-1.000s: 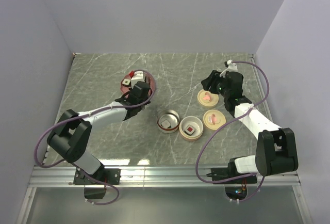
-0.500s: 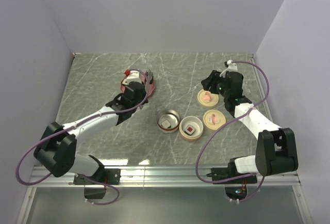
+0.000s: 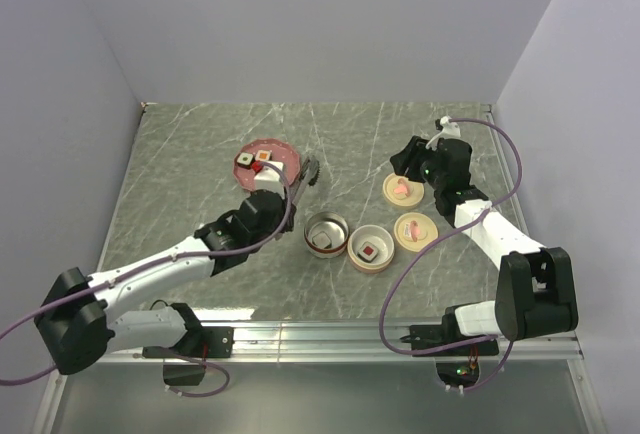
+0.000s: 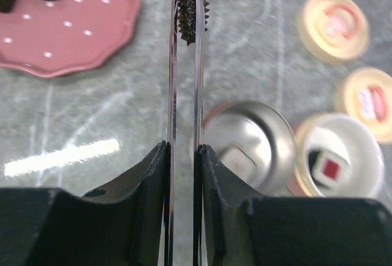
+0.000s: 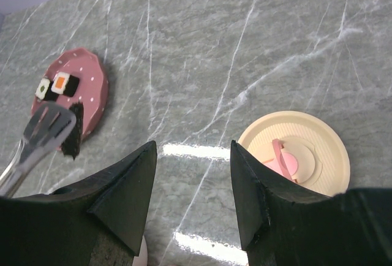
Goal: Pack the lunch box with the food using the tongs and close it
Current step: Place the food into the lunch box
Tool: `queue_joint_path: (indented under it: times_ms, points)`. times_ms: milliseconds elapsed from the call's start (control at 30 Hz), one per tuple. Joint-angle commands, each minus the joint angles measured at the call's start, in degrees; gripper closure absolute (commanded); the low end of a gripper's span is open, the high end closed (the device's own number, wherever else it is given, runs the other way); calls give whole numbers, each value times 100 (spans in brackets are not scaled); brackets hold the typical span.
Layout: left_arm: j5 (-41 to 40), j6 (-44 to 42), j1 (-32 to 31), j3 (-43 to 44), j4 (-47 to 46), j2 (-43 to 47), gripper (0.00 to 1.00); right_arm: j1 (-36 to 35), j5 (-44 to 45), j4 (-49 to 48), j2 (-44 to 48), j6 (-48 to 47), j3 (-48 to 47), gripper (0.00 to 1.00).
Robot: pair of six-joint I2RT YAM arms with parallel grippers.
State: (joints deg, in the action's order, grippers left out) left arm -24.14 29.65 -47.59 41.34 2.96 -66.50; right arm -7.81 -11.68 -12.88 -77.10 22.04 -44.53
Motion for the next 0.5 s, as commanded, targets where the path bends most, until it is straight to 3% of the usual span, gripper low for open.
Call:
queue_joint_path:
  times_ms: [0,467]
  points:
    - [-301,154,-424,58,265,409,85,34,52,-206,20,10,-91,41]
    - [-1216,1367,-2208,58,1822,1042,85,43,78,-188,108,-7,-47,41]
